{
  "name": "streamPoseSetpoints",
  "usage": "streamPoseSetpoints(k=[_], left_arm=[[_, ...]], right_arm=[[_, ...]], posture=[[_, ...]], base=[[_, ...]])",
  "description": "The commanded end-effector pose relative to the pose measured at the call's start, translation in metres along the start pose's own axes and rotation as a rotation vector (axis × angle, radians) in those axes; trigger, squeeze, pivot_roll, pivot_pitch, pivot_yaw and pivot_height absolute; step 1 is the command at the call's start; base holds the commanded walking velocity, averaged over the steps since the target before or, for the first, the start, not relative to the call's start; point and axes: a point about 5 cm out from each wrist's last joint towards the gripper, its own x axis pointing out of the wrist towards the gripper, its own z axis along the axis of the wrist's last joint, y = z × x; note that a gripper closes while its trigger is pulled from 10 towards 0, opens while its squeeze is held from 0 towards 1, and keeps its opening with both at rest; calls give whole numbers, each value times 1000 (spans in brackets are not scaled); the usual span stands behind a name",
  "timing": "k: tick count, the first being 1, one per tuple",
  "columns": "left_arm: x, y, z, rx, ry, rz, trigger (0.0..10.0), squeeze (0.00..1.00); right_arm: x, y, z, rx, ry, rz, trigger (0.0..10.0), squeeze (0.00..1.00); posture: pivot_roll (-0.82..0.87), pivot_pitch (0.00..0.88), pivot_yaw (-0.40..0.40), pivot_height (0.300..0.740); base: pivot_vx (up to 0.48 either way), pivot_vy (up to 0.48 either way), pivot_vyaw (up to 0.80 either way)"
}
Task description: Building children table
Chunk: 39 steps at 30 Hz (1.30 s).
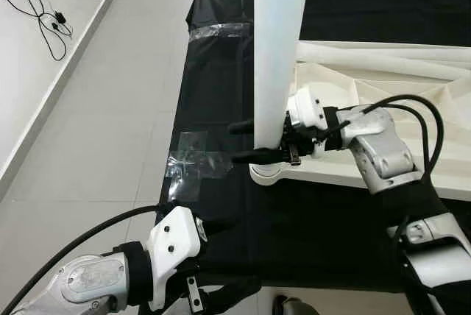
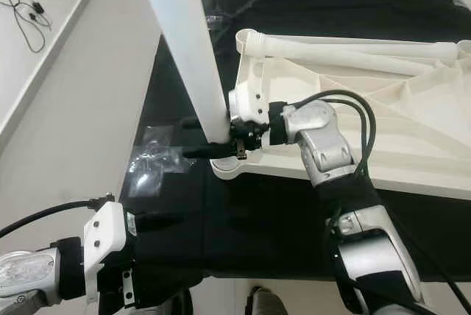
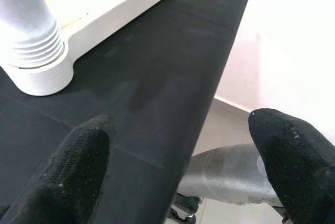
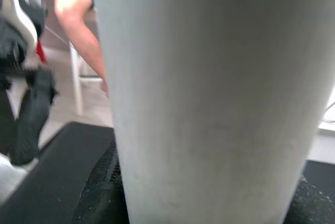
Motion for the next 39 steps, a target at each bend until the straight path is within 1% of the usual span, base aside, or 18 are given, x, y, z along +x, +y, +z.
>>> streamPoseSetpoints(k=[1,5,10,12,21,23,24,25,26,37,39], left_arm=[[0,-3,-2,-14,15,-14,10000,0],[0,-4,-2,-15,15,-12,10000,0],[0,-4,-3,-17,16,-11,10000,0],[0,-4,-3,-18,16,-10,10000,0],[1,-4,-3,-19,15,-11,10000,0],[1,-4,-3,-18,15,-9,10000,0],[1,-4,-3,-18,15,-9,10000,0],[1,-4,-3,-19,15,-8,10000,0],[1,-4,-4,-19,16,-8,10000,0],[1,-4,-4,-18,16,-6,10000,0],[1,-5,-4,-18,16,-7,10000,0]], right_arm=[[4,3,-12,89,-9,7,10000,0],[4,-7,-7,118,-51,-40,10000,0],[2,-9,-7,139,-61,-47,10000,0],[3,-9,-9,141,-43,-49,10000,0],[8,0,-22,131,38,-15,10000,0],[10,9,-32,107,90,16,10000,0],[10,9,-32,107,90,16,10000,0],[13,17,-40,122,116,41,10000,0],[14,19,-42,134,120,44,10000,0],[14,17,-44,158,122,21,10000,0],[13,14,-44,197,104,-27,10000,0]], posture=[[103,259,38,740],[104,261,35,740],[105,264,33,740],[104,264,32,740],[100,264,31,740],[102,264,30,740],[102,264,30,740],[102,265,31,740],[102,265,31,740],[99,263,29,740],[99,263,29,740]], base=[[0,0,0],[0,0,0],[0,0,0],[0,0,0],[0,0,0],[0,0,0],[0,0,0],[0,0,0],[0,0,0],[0,0,0],[0,0,0]])
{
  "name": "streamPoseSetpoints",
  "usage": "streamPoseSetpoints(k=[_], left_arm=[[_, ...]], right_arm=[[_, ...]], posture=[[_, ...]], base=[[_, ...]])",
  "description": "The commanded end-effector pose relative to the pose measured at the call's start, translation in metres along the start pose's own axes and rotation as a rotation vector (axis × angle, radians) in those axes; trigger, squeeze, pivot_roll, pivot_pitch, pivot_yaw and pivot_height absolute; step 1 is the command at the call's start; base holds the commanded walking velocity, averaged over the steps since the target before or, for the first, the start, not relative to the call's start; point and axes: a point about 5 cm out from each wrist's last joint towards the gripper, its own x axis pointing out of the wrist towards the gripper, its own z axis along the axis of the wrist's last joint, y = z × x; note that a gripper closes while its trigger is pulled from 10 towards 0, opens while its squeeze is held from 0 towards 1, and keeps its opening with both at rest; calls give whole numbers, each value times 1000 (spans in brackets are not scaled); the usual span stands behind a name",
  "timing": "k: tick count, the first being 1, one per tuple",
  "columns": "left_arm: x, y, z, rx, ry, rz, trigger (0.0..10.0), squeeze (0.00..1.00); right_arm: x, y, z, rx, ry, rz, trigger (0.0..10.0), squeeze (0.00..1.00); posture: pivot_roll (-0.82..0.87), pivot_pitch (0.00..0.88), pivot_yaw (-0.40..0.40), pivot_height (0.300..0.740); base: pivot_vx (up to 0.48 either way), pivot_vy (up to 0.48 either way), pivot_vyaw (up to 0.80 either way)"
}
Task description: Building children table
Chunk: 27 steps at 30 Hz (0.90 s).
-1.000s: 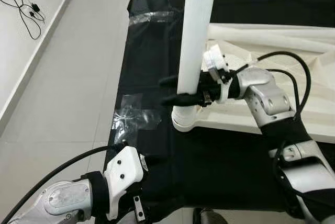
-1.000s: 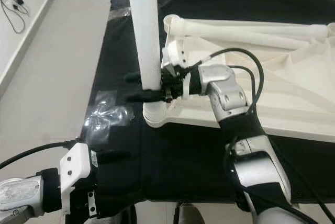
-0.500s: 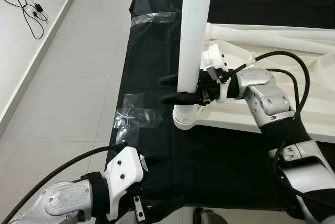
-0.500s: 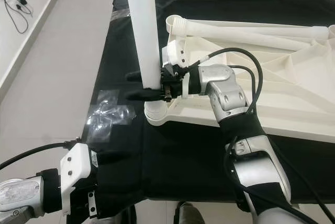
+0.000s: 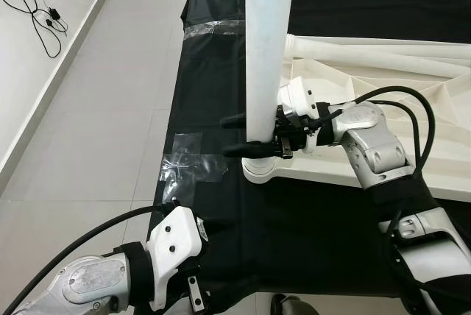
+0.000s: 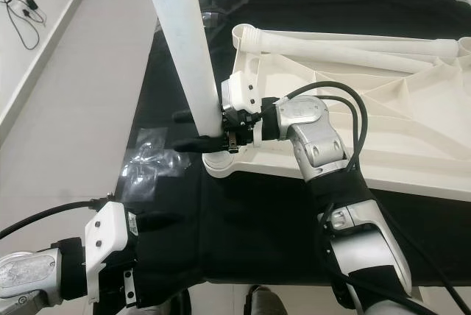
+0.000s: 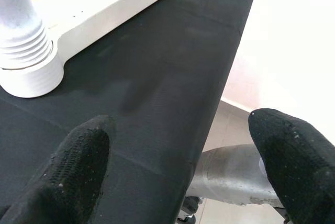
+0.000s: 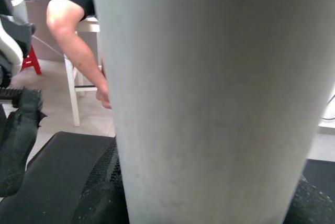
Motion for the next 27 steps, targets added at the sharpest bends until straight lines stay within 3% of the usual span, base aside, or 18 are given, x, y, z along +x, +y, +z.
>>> streamPoseSetpoints(k=[1,9,19,21,25,26,27], left_arm=[[0,-4,-3,-14,13,-14,10000,0],[1,-4,-3,-13,13,-14,10000,0],[1,-3,-4,-12,14,-15,10000,0],[1,-4,-4,-12,13,-14,10000,0],[1,-4,-5,-11,14,-13,10000,0],[1,-4,-5,-12,15,-14,10000,0],[1,-4,-5,-12,15,-14,10000,0]], right_arm=[[4,13,-40,193,97,0,10000,0],[0,9,-47,242,99,-127,10000,0],[-10,19,-57,293,122,-285,10000,0],[-12,31,-65,319,165,-412,10000,0],[-9,39,-70,377,179,-529,10000,0],[-2,43,-76,372,215,-786,10000,0],[-2,43,-76,372,215,-786,10000,0]], posture=[[99,263,29,740],[95,264,28,740],[85,259,24,740],[81,257,18,740],[79,252,10,740],[68,249,5,740],[68,249,5,740]], base=[[0,0,0],[0,0,0],[0,0,0],[0,0,0],[0,0,0],[0,0,0],[0,0,0]])
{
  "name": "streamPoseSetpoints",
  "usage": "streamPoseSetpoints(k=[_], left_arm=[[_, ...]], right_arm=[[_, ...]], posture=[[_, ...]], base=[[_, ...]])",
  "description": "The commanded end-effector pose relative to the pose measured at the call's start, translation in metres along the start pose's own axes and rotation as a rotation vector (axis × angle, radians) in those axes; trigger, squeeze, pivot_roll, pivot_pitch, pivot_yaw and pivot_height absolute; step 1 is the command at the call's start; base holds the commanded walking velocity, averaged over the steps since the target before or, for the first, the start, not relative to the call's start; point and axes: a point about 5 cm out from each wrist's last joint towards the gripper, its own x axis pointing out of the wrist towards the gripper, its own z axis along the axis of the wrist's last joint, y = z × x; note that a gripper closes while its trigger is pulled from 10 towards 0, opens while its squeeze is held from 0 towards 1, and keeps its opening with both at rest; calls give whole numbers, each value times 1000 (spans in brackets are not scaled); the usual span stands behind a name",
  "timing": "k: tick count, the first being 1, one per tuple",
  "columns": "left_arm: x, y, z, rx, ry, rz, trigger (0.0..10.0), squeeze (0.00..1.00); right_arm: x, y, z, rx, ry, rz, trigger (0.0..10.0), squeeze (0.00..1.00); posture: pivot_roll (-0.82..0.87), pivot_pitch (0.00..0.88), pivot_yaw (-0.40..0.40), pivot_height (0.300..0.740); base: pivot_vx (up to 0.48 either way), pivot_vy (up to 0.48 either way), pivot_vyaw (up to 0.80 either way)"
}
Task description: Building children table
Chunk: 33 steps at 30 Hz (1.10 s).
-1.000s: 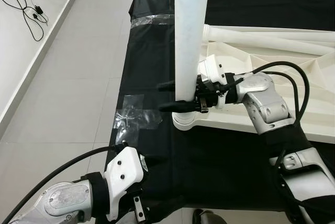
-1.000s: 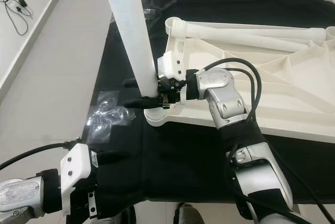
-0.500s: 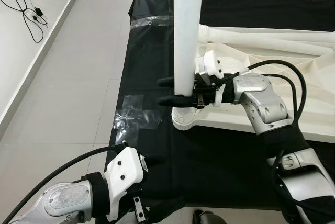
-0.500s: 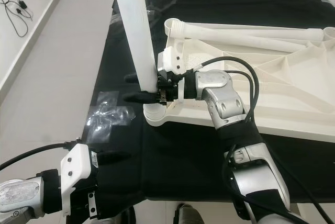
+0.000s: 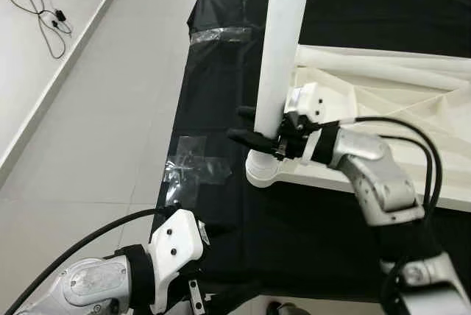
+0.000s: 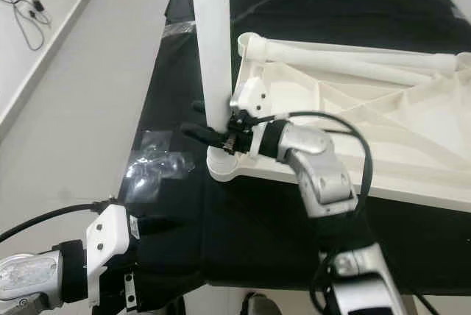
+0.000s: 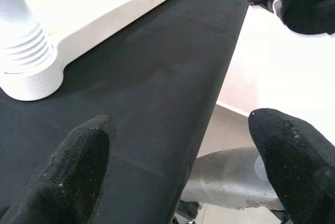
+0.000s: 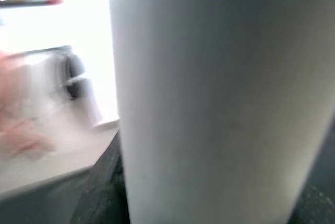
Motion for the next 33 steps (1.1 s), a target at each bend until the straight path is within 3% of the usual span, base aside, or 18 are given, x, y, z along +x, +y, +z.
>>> streamPoseSetpoints(k=[1,2,3,4,17,25,26,28,29,32,33], left_arm=[[0,0,-3,1,13,-5,10000,0],[-1,1,-3,4,14,-3,10000,0],[-1,1,-3,4,14,-3,10000,0],[0,2,-3,5,12,-1,10000,0],[-1,10,0,35,2,18,10000,0],[-23,26,17,62,-44,99,10000,0],[-39,28,30,58,-87,69,10000,0],[-43,28,34,59,-100,59,10000,0],[-59,34,55,67,-159,24,10000,1000],[-65,36,63,72,-184,9,10000,1000],[-65,47,77,125,-237,39,10000,1000]], right_arm=[[-13,28,-65,112,270,-319,10000,0],[-16,48,-66,129,266,-392,10000,0],[-16,48,-66,129,266,-392,10000,0],[-16,59,-67,168,259,-415,10000,0],[-6,54,-59,131,240,-480,10000,0],[-11,51,-59,113,251,-538,10000,0],[-14,47,-61,113,259,-551,10000,0],[-15,46,-62,113,261,-556,10000,0],[-15,44,-63,112,264,-567,10000,0],[-15,43,-63,112,266,-573,10000,0],[-14,44,-63,114,264,-571,10000,0]], posture=[[82,253,4,740],[82,253,4,740],[82,253,4,740],[73,229,14,740],[80,201,13,740],[84,201,3,740],[86,201,1,740],[86,201,1,740],[87,201,0,740],[87,201,0,740],[89,195,-3,740]], base=[[0,0,0],[0,0,0],[0,0,0],[0,0,0],[0,0,0],[0,0,0],[0,0,0],[0,0,0],[0,0,0],[0,0,0],[0,0,0]])
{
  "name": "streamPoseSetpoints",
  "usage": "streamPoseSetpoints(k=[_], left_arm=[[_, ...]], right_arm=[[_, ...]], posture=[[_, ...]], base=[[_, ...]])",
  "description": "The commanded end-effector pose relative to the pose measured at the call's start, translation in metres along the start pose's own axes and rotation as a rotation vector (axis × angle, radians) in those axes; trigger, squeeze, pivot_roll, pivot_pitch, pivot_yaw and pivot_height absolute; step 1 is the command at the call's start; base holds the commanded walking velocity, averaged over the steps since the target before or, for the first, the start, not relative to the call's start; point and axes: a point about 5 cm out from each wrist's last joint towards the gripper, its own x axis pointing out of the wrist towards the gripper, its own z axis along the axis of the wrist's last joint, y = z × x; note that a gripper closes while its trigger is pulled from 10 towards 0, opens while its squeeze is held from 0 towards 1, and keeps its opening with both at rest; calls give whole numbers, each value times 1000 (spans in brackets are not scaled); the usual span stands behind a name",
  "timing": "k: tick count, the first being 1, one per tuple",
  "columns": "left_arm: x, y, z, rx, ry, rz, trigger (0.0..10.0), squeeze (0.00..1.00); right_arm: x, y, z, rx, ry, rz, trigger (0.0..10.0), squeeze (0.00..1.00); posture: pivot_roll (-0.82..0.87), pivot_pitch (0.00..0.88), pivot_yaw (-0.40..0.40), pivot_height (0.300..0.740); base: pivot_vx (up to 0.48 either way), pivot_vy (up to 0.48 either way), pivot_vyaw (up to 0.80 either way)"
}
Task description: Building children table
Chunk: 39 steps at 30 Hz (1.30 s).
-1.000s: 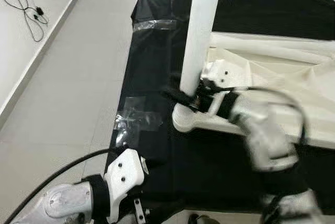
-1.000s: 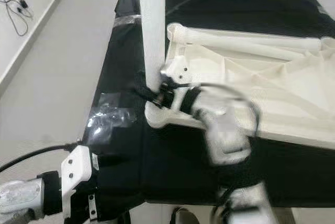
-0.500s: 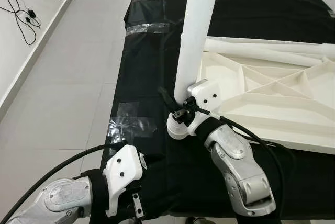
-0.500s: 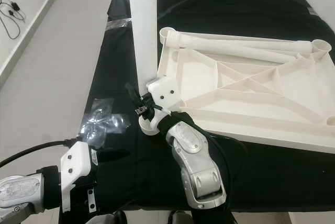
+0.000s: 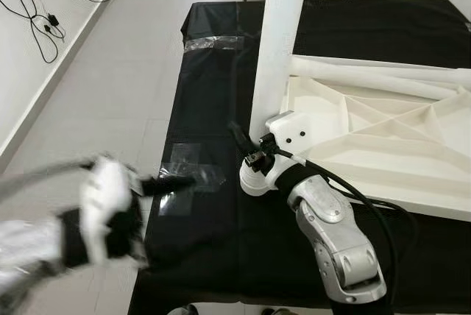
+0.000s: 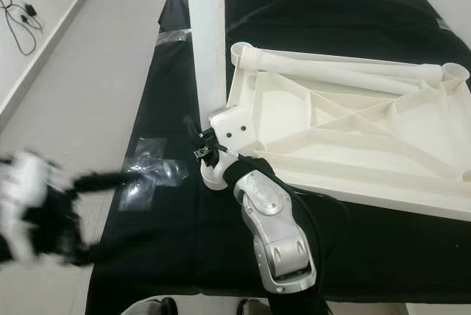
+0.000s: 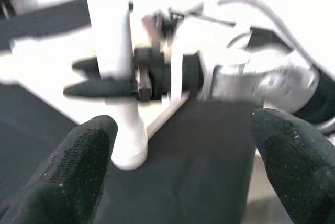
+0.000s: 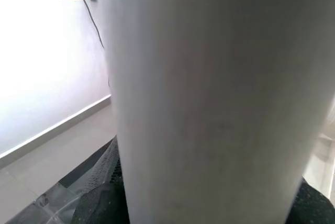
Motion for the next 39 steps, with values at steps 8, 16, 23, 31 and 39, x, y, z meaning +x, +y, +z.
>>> streamPoseSetpoints(k=[8,16,23,31,39], left_arm=[[37,63,34,143,-127,145,10000,1000],[100,92,64,81,-217,-4,10000,0],[131,86,84,81,-234,-220,10000,0],[138,107,87,114,-166,-125,0,0],[146,108,94,85,-184,-116,0,0]], right_arm=[[-4,-1,-49,51,246,-54,10000,0],[-1,10,-44,72,219,-31,10000,0],[-1,17,-43,83,214,-21,10000,0],[0,19,-41,89,207,-13,10000,0],[0,19,-41,86,204,-11,10000,0]], posture=[[72,184,19,740],[51,182,47,740],[51,190,57,740],[54,191,54,740],[50,189,53,740]], base=[[0,0,0],[0,0,0],[0,0,0],[0,0,0],[0,0,0]])
